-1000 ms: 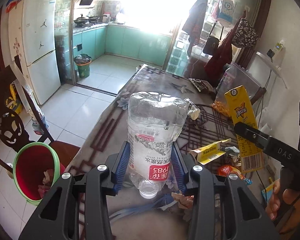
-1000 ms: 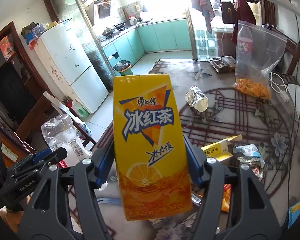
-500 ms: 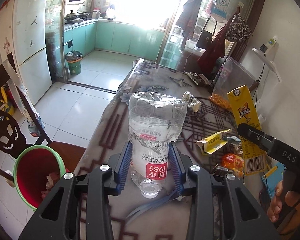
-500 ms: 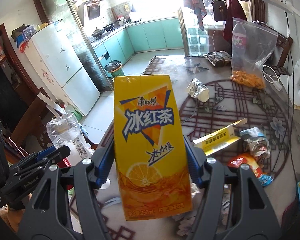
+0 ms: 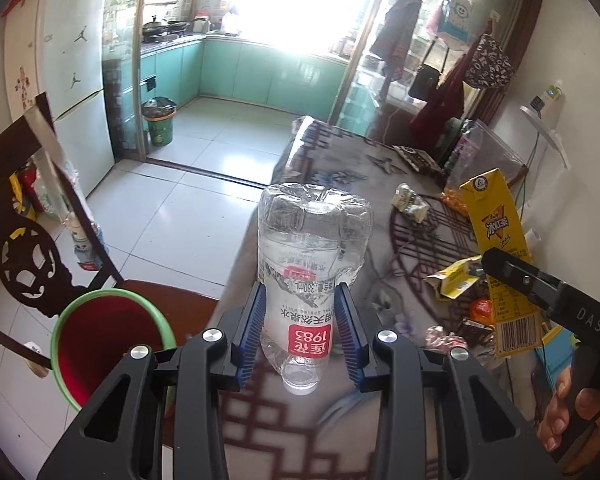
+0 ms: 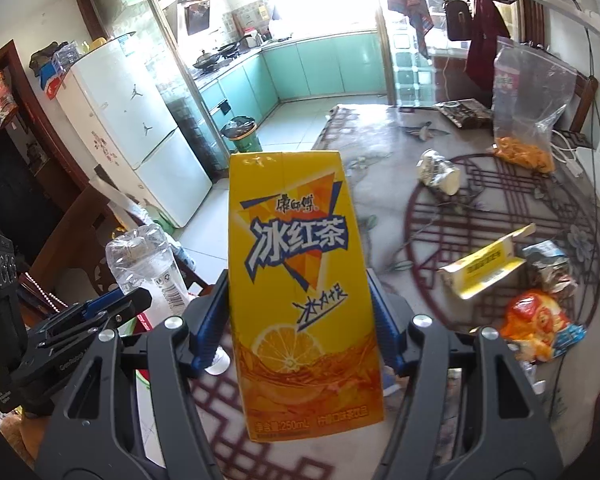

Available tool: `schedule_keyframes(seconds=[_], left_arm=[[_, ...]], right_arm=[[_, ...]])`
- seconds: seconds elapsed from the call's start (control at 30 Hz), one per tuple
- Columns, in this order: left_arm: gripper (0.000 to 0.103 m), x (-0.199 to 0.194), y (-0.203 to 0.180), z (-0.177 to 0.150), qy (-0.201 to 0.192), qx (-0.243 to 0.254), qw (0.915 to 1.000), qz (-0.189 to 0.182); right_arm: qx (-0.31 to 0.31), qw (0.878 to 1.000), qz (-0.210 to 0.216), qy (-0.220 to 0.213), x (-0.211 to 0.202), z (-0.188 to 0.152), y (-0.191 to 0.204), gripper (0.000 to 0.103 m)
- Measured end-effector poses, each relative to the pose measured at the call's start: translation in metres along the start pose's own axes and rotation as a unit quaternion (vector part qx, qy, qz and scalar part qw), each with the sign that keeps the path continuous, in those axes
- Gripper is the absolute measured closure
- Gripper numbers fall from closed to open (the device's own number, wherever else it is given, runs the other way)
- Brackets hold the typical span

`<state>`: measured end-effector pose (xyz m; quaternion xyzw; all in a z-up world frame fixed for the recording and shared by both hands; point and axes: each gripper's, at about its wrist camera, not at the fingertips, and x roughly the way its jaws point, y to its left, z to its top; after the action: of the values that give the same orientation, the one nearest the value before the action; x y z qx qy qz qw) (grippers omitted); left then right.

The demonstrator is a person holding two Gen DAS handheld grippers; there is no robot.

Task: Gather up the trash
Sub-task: 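Carry the yellow carton and water bottle over the red bucket and open both tools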

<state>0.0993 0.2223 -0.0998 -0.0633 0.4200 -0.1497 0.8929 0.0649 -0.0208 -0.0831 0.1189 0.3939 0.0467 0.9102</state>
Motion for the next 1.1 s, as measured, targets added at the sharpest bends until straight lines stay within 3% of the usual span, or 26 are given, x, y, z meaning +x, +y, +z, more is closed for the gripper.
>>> schedule_keyframes(seconds=[0.43, 0.5, 0.7, 0.93, 1.1], left_arm=[[0.077, -0.014, 0.072, -0.009, -0.003, -0.047, 0.9984, 0.033], [0.087, -0.013, 0.084, -0.011, -0.001, -0.055, 0.9978, 0.037], [0.094, -0.002, 0.134, -0.029, 0.025, -0.104, 0.992, 0.066], [0.094, -0.019, 0.181, -0.051, 0.027, -0.14, 0.9838, 0.109], [0.094, -0.03, 0.198, -0.06, 0.026, -0.152, 0.9794, 0.13]], right_arm=[[-0.054, 0.997, 0.043, 0.026, 0.032, -0.012, 0.084, 0.041], [-0.059, 0.997, 0.046, 0.032, 0.038, -0.015, 0.091, 0.041], [-0.079, 0.994, 0.059, 0.055, 0.058, -0.022, 0.114, 0.041], [-0.1, 0.984, 0.096, 0.116, 0.11, -0.03, 0.146, 0.044], [-0.123, 0.967, 0.129, 0.183, 0.17, -0.045, 0.186, 0.045]])
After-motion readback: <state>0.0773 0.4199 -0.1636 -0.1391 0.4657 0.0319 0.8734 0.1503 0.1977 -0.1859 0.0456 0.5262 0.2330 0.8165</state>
